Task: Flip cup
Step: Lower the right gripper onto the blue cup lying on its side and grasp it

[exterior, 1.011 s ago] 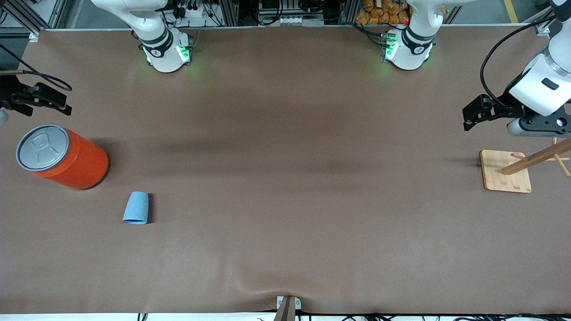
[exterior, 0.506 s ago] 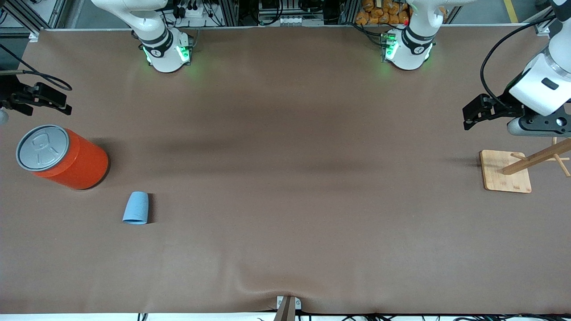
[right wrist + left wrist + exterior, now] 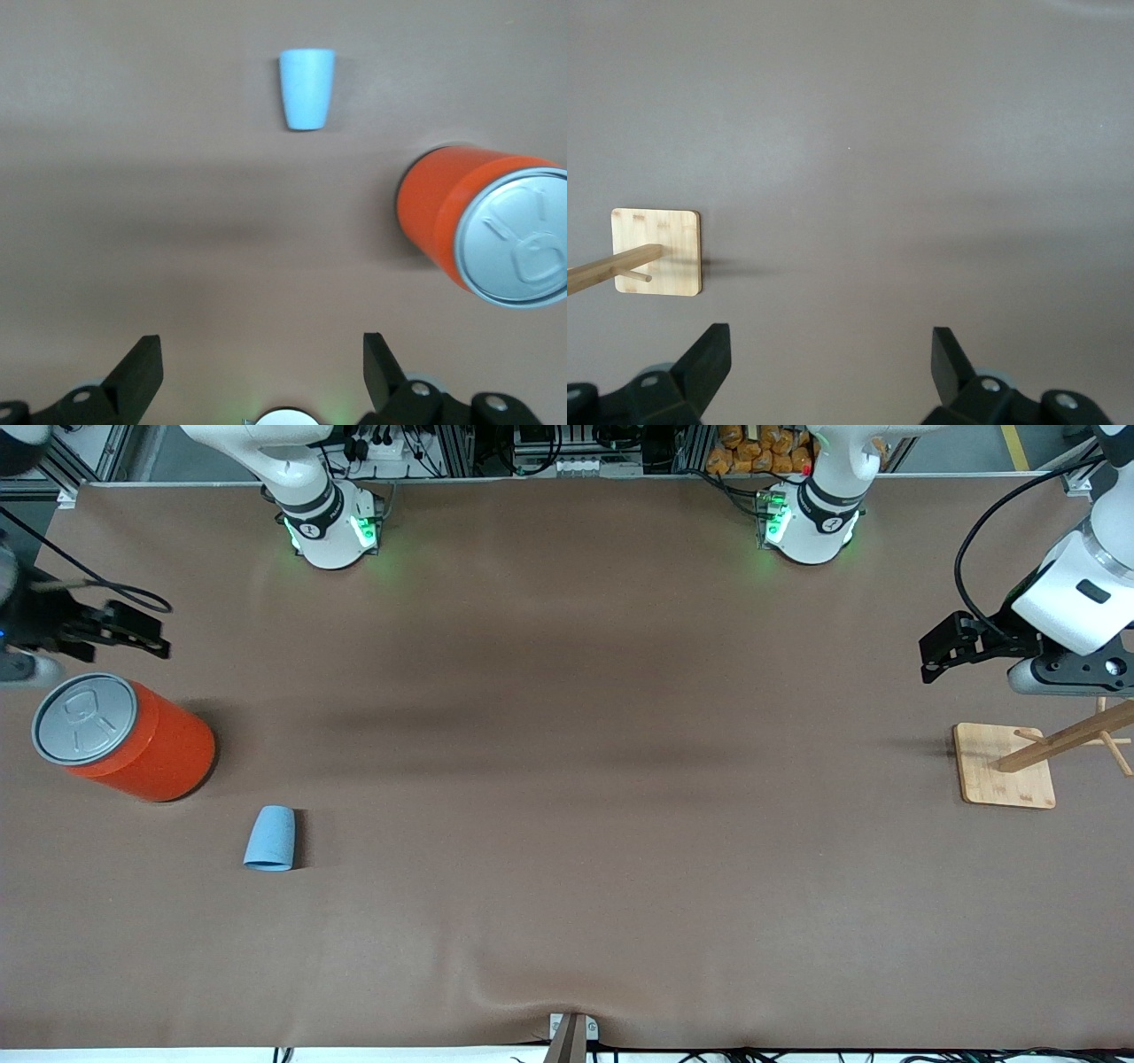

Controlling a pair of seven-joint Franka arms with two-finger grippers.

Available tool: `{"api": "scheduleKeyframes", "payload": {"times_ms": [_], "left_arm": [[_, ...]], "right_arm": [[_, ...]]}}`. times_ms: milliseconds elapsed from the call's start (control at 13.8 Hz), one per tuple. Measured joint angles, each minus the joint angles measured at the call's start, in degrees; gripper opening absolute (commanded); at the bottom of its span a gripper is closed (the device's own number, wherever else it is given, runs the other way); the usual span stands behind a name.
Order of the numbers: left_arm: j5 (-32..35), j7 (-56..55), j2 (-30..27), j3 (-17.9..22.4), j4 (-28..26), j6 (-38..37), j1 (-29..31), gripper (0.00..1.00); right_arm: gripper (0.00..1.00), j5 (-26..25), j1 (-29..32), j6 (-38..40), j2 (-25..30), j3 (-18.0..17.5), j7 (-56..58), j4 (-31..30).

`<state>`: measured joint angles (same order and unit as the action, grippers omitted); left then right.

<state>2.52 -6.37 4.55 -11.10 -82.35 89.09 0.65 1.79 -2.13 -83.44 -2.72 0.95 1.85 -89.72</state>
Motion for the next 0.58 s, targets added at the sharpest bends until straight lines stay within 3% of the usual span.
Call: {"api": "scheduleKeyframes", "payload": {"times_ms": [289, 578], "left_arm": [[0.0, 0.0, 0.0, 0.0, 0.0, -0.1, 0.0, 1.00], [0.0, 0.0, 0.0, 0.0, 0.1, -0.1, 0.0, 1.00]], "right_arm": [[1.00, 0.0, -0.4, -4.4, -5.9, -1.0, 0.0, -1.1], [1.00, 0.0, -0.4, -15.7, -11.8, -1.2, 0.0, -5.7]]}}
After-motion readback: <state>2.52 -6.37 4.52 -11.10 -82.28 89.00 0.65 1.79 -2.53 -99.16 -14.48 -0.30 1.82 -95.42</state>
